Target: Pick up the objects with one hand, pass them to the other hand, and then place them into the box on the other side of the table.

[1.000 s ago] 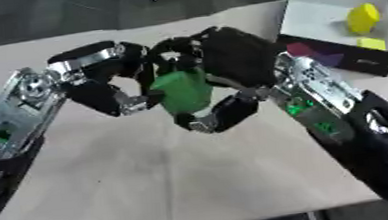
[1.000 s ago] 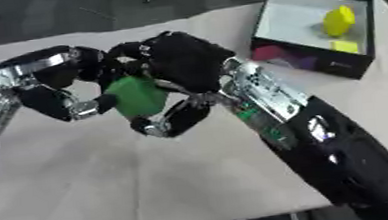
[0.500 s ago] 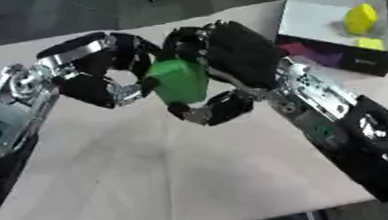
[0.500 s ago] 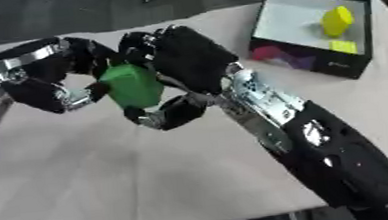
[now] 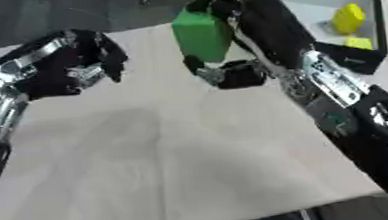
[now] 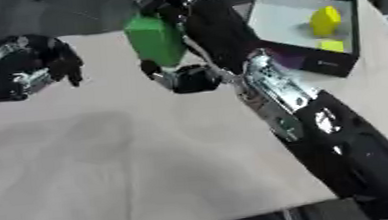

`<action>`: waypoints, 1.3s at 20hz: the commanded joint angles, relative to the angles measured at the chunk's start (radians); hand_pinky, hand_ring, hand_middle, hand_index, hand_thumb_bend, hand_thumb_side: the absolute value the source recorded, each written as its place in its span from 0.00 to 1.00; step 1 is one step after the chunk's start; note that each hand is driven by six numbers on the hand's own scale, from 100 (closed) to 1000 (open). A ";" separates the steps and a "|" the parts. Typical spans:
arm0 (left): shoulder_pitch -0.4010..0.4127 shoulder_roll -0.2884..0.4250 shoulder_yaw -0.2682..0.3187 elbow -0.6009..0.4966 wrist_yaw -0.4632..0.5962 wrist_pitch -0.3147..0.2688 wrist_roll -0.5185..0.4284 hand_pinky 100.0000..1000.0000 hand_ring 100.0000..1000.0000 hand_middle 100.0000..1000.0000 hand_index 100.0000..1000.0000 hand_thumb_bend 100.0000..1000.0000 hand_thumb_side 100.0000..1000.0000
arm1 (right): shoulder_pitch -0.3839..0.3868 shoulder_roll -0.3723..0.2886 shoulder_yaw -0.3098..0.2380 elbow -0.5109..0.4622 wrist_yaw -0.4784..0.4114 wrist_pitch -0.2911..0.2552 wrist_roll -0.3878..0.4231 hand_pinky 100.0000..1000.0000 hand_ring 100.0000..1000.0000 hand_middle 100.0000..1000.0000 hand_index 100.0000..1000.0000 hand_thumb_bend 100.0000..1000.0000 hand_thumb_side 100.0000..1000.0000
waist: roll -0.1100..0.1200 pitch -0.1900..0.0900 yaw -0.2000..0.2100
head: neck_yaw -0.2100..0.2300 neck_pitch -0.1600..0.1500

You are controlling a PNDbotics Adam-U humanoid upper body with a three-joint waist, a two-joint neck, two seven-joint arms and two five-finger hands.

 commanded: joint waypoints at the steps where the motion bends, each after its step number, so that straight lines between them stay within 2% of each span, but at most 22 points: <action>1: 0.001 0.023 0.063 -0.012 0.016 -0.008 0.054 0.67 0.49 0.49 0.64 0.16 0.56 | -0.008 -0.042 -0.047 0.015 -0.034 0.045 -0.053 0.00 0.02 0.12 0.28 0.05 0.18 | -0.003 -0.019 0.003 | -0.054 -0.002; 4: 0.025 0.020 0.128 -0.017 0.026 -0.021 0.122 0.67 0.50 0.50 0.64 0.15 0.58 | -0.019 -0.086 -0.097 0.086 -0.079 0.098 -0.091 0.00 0.01 0.11 0.29 0.10 0.15 | -0.002 -0.019 0.009 | -0.121 -0.002; 6: 0.047 0.018 0.174 -0.029 0.037 -0.033 0.166 0.68 0.50 0.50 0.65 0.15 0.59 | -0.041 -0.121 -0.144 0.190 -0.123 0.147 -0.116 0.00 0.01 0.11 0.30 0.16 0.10 | 0.001 -0.019 0.018 | -0.162 -0.002; 9: 0.088 0.011 0.242 -0.069 0.044 -0.060 0.222 0.68 0.51 0.50 0.65 0.13 0.58 | -0.103 -0.158 -0.235 0.429 -0.183 0.208 -0.159 0.00 0.01 0.13 0.35 0.28 0.02 | 0.009 -0.010 0.052 | -0.229 -0.002; 11: 0.120 0.000 0.284 -0.106 0.036 -0.080 0.252 0.68 0.51 0.50 0.66 0.13 0.58 | -0.151 -0.176 -0.317 0.615 -0.208 0.261 -0.209 0.00 0.06 0.18 0.42 0.33 0.04 | 0.010 0.002 0.089 | -0.280 -0.002; 12: 0.136 -0.006 0.301 -0.124 0.028 -0.089 0.263 0.69 0.51 0.50 0.66 0.13 0.58 | -0.171 -0.184 -0.352 0.701 -0.212 0.286 -0.232 0.00 0.12 0.25 0.48 0.38 0.03 | 0.008 0.008 0.109 | -0.303 -0.002; 13: 0.151 -0.012 0.314 -0.142 0.020 -0.096 0.271 0.69 0.51 0.50 0.66 0.13 0.58 | -0.188 -0.193 -0.378 0.785 -0.215 0.311 -0.236 0.17 0.25 0.37 0.60 0.45 0.08 | 0.005 0.013 0.127 | -0.324 -0.003; 14: 0.167 -0.015 0.327 -0.157 0.013 -0.101 0.279 0.69 0.51 0.51 0.66 0.13 0.58 | -0.203 -0.201 -0.393 0.862 -0.213 0.330 -0.219 0.37 0.41 0.52 0.74 0.58 0.23 | 0.002 0.016 0.143 | -0.342 -0.004; 15: 0.183 -0.018 0.341 -0.172 0.005 -0.105 0.286 0.69 0.51 0.51 0.67 0.13 0.58 | -0.219 -0.209 -0.404 0.935 -0.205 0.348 -0.180 0.50 0.52 0.64 0.82 0.70 0.35 | -0.001 0.018 0.156 | -0.357 -0.005; 16: 0.201 -0.019 0.355 -0.185 -0.002 -0.108 0.295 0.69 0.51 0.51 0.67 0.13 0.58 | -0.230 -0.219 -0.413 0.998 -0.193 0.372 -0.131 0.72 0.73 0.80 0.94 0.86 0.52 | -0.005 0.020 0.166 | -0.369 -0.004; 17: 0.218 -0.020 0.369 -0.196 -0.008 -0.110 0.304 0.69 0.51 0.51 0.67 0.13 0.58 | -0.237 -0.229 -0.420 1.040 -0.176 0.395 -0.088 0.82 0.80 0.86 0.99 0.96 0.61 | -0.008 0.021 0.173 | -0.378 -0.003; 18: 0.232 -0.020 0.382 -0.206 -0.011 -0.110 0.313 0.69 0.51 0.51 0.67 0.13 0.58 | -0.241 -0.239 -0.426 1.054 -0.155 0.415 -0.060 0.86 0.84 0.89 1.00 1.00 0.65 | -0.010 0.021 0.177 | -0.384 -0.003; 20: 0.254 -0.019 0.407 -0.216 -0.013 -0.106 0.335 0.69 0.51 0.50 0.67 0.13 0.58 | -0.227 -0.259 -0.442 0.994 -0.123 0.432 -0.040 0.88 0.86 0.91 1.00 1.00 0.62 | -0.016 0.018 0.178 | -0.380 -0.002; 24: 0.268 -0.021 0.430 -0.213 -0.016 -0.092 0.363 0.69 0.51 0.50 0.67 0.13 0.58 | -0.160 -0.279 -0.436 0.739 -0.049 0.426 -0.017 0.89 0.88 0.94 1.00 1.00 0.60 | -0.028 0.001 0.160 | -0.341 -0.002; 26: 0.271 -0.028 0.431 -0.203 -0.022 -0.084 0.365 0.69 0.51 0.50 0.67 0.12 0.58 | -0.128 -0.280 -0.422 0.608 0.001 0.416 0.032 0.90 0.88 0.95 1.00 1.00 0.62 | -0.034 -0.009 0.147 | -0.309 -0.002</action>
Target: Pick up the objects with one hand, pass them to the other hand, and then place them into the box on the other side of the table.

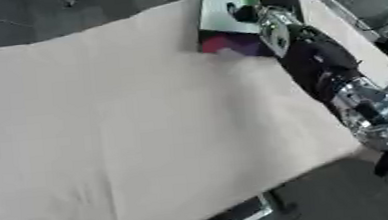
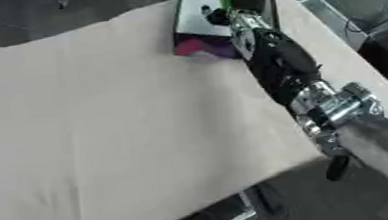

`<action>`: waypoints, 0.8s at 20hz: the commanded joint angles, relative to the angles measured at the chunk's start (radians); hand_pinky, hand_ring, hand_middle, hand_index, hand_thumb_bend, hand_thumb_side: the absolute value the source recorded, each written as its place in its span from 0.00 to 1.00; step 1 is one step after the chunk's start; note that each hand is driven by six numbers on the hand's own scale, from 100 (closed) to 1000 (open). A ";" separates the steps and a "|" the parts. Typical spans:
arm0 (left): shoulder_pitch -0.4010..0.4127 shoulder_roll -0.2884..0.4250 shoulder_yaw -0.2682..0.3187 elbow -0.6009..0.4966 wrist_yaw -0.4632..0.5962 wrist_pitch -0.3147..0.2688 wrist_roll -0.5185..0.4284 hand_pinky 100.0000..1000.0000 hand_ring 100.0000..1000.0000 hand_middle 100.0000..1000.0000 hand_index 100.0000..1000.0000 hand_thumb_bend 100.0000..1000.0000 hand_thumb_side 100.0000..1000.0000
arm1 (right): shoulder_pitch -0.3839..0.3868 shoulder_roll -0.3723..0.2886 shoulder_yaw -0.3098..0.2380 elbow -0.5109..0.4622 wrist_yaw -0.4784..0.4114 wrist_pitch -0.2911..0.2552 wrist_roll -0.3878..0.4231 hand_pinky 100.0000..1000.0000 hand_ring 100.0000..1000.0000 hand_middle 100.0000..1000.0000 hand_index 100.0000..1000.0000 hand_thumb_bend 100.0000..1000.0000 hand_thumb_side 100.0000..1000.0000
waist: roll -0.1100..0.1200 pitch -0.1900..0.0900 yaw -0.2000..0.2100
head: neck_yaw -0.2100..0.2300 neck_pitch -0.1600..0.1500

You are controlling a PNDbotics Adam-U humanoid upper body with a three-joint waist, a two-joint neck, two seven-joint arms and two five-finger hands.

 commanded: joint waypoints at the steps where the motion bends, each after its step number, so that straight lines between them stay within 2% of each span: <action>1: -0.005 0.006 0.015 -0.004 -0.015 0.010 0.008 0.69 0.51 0.50 0.67 0.12 0.58 | 0.013 -0.043 0.014 -0.206 0.078 -0.015 0.074 0.90 0.88 0.94 1.00 1.00 0.62 | -0.003 -0.027 -0.009 | 0.045 -0.002; 2: -0.006 0.001 0.013 0.001 -0.020 0.013 0.006 0.69 0.51 0.50 0.67 0.12 0.59 | 0.026 -0.041 0.020 -0.261 0.101 -0.027 0.099 0.89 0.86 0.94 1.00 1.00 0.62 | -0.005 -0.031 -0.014 | 0.060 -0.002; 3: -0.007 -0.005 0.011 0.006 -0.027 0.015 0.002 0.69 0.51 0.50 0.67 0.12 0.59 | 0.045 -0.037 0.027 -0.322 0.121 -0.051 0.118 0.88 0.85 0.93 1.00 0.86 0.53 | -0.006 -0.035 -0.018 | 0.078 -0.002; 4: -0.007 -0.010 0.010 0.010 -0.033 0.015 -0.001 0.69 0.51 0.50 0.67 0.12 0.59 | 0.067 -0.033 0.032 -0.380 0.144 -0.070 0.133 0.88 0.85 0.92 1.00 0.80 0.49 | -0.007 -0.038 -0.021 | 0.102 -0.002; 5: -0.008 -0.014 0.010 0.012 -0.039 0.014 -0.003 0.69 0.51 0.50 0.67 0.12 0.58 | 0.090 -0.022 0.040 -0.445 0.156 -0.099 0.143 0.84 0.81 0.89 0.98 0.72 0.48 | -0.007 -0.040 -0.026 | 0.135 -0.002; 6: -0.009 -0.018 0.011 0.013 -0.045 0.011 -0.004 0.69 0.51 0.50 0.67 0.12 0.58 | 0.118 -0.007 0.046 -0.519 0.162 -0.127 0.143 0.82 0.79 0.87 0.96 0.69 0.48 | -0.007 -0.041 -0.032 | 0.179 -0.002; 8: -0.013 -0.029 0.013 0.013 -0.056 0.004 -0.005 0.69 0.52 0.51 0.67 0.11 0.57 | 0.182 0.050 0.067 -0.682 0.166 -0.181 0.119 0.78 0.75 0.84 0.94 0.69 0.49 | -0.005 -0.042 -0.048 | 0.295 -0.002; 11: -0.025 -0.052 0.007 0.013 -0.083 -0.010 -0.009 0.70 0.53 0.52 0.67 0.11 0.57 | 0.268 0.157 0.107 -0.856 0.159 -0.236 0.079 0.74 0.71 0.81 0.92 0.73 0.44 | 0.000 -0.045 -0.066 | 0.403 -0.002; 13: -0.027 -0.070 0.003 0.013 -0.106 -0.022 -0.009 0.70 0.53 0.52 0.68 0.10 0.56 | 0.316 0.228 0.138 -0.916 0.146 -0.266 0.056 0.71 0.69 0.79 0.92 0.75 0.41 | -0.003 -0.050 -0.077 | 0.434 -0.002; 16: -0.027 -0.109 -0.001 0.023 -0.129 -0.027 -0.001 0.70 0.54 0.53 0.68 0.10 0.57 | 0.357 0.294 0.180 -0.944 0.121 -0.301 0.040 0.69 0.67 0.77 0.91 0.79 0.37 | -0.008 -0.051 -0.087 | 0.451 -0.002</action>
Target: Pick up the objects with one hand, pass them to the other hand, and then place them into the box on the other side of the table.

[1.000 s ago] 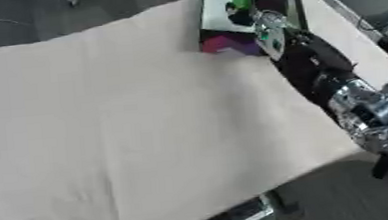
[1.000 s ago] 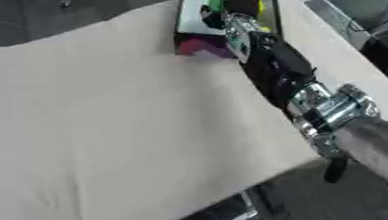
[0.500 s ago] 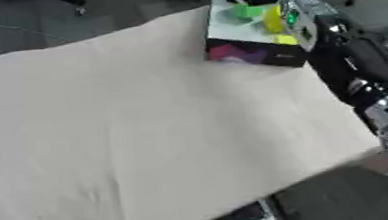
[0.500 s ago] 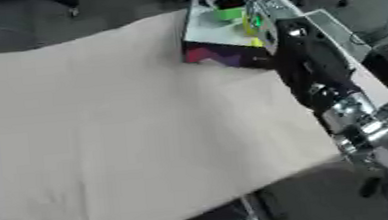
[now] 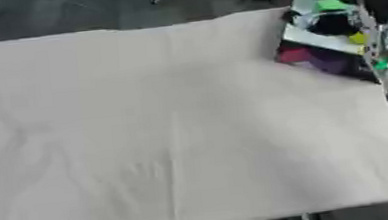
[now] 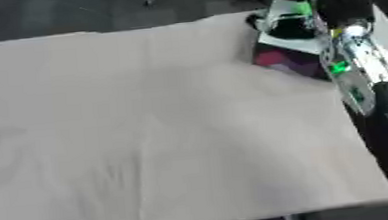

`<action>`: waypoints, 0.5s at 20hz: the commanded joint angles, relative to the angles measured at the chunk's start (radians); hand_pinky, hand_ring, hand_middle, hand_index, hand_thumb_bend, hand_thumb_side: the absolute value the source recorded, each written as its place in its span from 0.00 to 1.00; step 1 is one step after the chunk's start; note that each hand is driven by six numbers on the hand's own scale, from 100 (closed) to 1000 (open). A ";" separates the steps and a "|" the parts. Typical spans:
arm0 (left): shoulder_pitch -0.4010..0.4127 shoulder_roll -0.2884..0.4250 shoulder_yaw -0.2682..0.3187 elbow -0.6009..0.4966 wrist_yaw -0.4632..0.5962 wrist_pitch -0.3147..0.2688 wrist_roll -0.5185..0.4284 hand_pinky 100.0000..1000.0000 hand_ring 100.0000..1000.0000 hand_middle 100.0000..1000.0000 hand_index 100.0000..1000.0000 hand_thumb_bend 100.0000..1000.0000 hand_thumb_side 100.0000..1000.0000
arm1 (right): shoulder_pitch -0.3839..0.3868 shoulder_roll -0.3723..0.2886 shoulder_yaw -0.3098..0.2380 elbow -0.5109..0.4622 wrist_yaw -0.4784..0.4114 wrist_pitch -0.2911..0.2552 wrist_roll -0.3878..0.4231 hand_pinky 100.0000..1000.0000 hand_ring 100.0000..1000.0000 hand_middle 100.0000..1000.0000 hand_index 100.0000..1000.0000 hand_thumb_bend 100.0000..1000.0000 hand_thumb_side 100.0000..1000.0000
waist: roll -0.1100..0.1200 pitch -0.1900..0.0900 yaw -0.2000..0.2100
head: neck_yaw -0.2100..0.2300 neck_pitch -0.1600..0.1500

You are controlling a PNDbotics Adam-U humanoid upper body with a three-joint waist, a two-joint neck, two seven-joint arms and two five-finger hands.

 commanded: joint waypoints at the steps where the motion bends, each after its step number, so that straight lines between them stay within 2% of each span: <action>1: -0.014 -0.025 -0.001 -0.001 -0.025 -0.008 0.005 0.70 0.54 0.53 0.68 0.10 0.58 | 0.010 0.045 0.032 -0.052 -0.026 -0.035 -0.015 0.68 0.66 0.77 0.91 0.81 0.36 | -0.001 -0.017 -0.003 | 0.020 -0.002; 5: 0.002 -0.064 -0.008 0.010 -0.030 -0.002 0.000 0.71 0.54 0.54 0.67 0.09 0.59 | 0.023 0.068 0.064 -0.049 -0.058 -0.061 -0.011 0.66 0.64 0.76 0.91 0.83 0.33 | -0.004 -0.015 -0.004 | 0.017 -0.002; 10: 0.019 -0.070 -0.025 0.025 -0.033 0.002 -0.028 0.71 0.54 0.53 0.67 0.08 0.60 | 0.012 0.058 0.104 -0.041 -0.078 -0.094 0.034 0.67 0.65 0.77 0.91 0.80 0.33 | -0.010 -0.015 -0.001 | 0.004 -0.002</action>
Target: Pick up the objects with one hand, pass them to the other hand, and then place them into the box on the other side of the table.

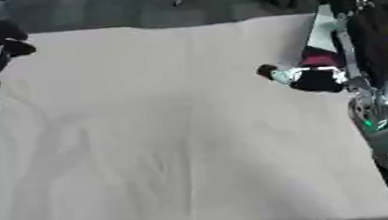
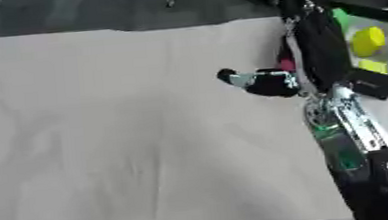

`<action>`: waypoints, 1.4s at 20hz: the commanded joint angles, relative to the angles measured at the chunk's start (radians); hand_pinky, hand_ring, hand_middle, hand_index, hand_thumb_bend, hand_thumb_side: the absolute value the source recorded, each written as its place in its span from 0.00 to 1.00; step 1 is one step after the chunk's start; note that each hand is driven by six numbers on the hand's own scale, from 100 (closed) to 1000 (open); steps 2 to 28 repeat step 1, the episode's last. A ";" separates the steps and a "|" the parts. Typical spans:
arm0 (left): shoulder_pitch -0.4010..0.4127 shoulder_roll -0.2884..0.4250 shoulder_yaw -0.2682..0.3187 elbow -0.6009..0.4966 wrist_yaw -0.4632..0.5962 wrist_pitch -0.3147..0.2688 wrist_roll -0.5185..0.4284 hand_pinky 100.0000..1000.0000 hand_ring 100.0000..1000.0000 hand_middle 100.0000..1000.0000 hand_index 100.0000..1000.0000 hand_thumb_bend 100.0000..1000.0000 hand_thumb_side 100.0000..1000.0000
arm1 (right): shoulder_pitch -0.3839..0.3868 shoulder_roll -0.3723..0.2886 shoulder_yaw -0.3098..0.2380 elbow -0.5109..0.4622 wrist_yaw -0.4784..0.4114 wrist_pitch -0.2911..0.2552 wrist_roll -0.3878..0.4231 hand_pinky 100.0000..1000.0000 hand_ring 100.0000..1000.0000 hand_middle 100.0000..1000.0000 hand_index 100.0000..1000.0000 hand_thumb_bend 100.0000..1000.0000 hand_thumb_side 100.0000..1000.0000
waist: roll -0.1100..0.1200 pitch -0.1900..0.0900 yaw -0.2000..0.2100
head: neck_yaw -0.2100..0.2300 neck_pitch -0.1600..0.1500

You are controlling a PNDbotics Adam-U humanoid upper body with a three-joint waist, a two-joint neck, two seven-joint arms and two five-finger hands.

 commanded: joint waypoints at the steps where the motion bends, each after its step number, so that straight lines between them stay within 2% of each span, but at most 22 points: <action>1: -0.002 0.010 -0.012 -0.002 -0.001 0.001 -0.021 0.71 0.54 0.53 0.67 0.08 0.61 | -0.023 -0.019 0.022 -0.014 -0.015 -0.022 0.033 0.67 0.65 0.77 0.91 0.79 0.33 | -0.001 -0.014 0.002 | -0.010 -0.002; 28: -0.002 0.010 -0.012 -0.002 -0.001 0.001 -0.021 0.71 0.54 0.53 0.67 0.08 0.61 | -0.023 -0.019 0.022 -0.014 -0.015 -0.022 0.033 0.67 0.65 0.77 0.91 0.79 0.33 | -0.001 -0.014 0.002 | -0.010 -0.002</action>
